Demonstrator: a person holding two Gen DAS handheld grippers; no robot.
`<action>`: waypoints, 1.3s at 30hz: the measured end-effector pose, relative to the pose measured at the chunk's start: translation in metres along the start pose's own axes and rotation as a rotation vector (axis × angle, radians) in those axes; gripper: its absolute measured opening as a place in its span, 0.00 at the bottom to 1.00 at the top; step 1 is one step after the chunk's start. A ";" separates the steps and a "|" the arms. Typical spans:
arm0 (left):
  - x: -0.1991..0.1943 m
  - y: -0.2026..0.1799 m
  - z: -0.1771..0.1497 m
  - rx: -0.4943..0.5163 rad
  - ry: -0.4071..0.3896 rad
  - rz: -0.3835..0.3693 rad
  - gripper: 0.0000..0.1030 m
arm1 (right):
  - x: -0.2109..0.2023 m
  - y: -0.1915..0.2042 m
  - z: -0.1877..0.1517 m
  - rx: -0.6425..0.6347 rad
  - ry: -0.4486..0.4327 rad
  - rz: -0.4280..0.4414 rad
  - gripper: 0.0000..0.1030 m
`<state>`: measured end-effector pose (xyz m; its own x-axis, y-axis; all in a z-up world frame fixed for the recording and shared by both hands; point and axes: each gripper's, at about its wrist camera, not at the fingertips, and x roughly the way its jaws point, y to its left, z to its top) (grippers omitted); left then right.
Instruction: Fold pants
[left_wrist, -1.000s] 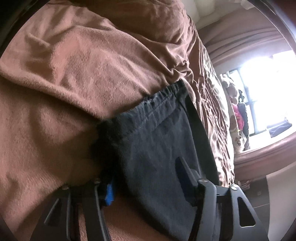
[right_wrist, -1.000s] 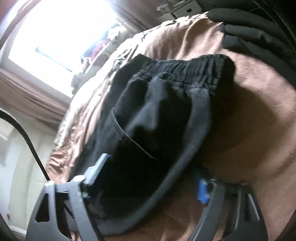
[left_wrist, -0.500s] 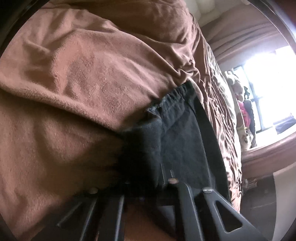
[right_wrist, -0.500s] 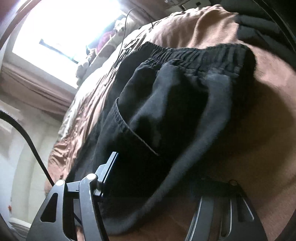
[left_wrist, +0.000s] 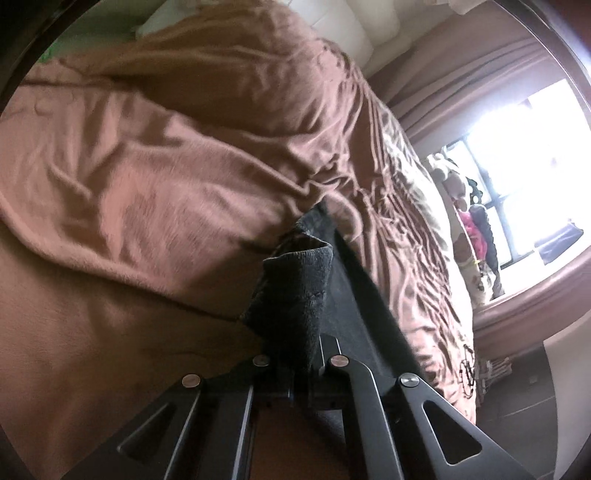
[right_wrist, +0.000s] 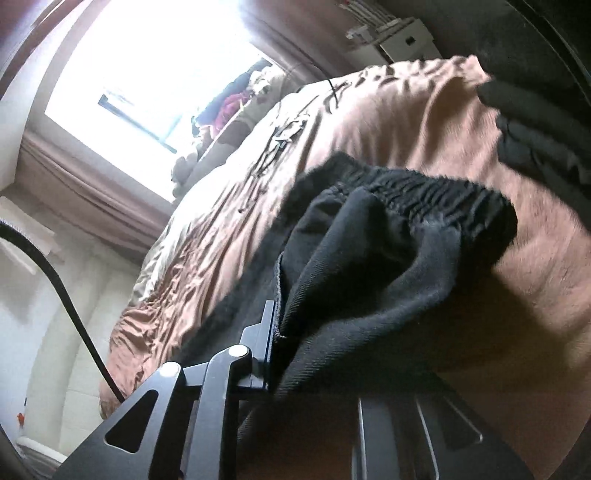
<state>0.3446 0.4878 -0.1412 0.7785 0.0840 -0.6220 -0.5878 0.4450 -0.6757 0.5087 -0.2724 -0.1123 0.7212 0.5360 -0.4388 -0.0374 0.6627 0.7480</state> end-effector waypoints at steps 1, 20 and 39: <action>-0.004 -0.002 0.001 0.002 -0.002 -0.001 0.04 | -0.004 0.003 -0.001 0.000 -0.002 0.006 0.13; -0.090 0.038 -0.021 -0.012 0.004 0.008 0.04 | -0.097 -0.010 -0.026 0.013 0.049 -0.003 0.13; -0.147 0.093 -0.035 -0.052 0.012 0.004 0.04 | -0.185 -0.011 -0.078 0.011 0.080 -0.049 0.12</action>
<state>0.1676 0.4858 -0.1259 0.7733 0.0749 -0.6295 -0.6021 0.3978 -0.6923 0.3215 -0.3380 -0.0788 0.6645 0.5435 -0.5129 0.0045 0.6834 0.7300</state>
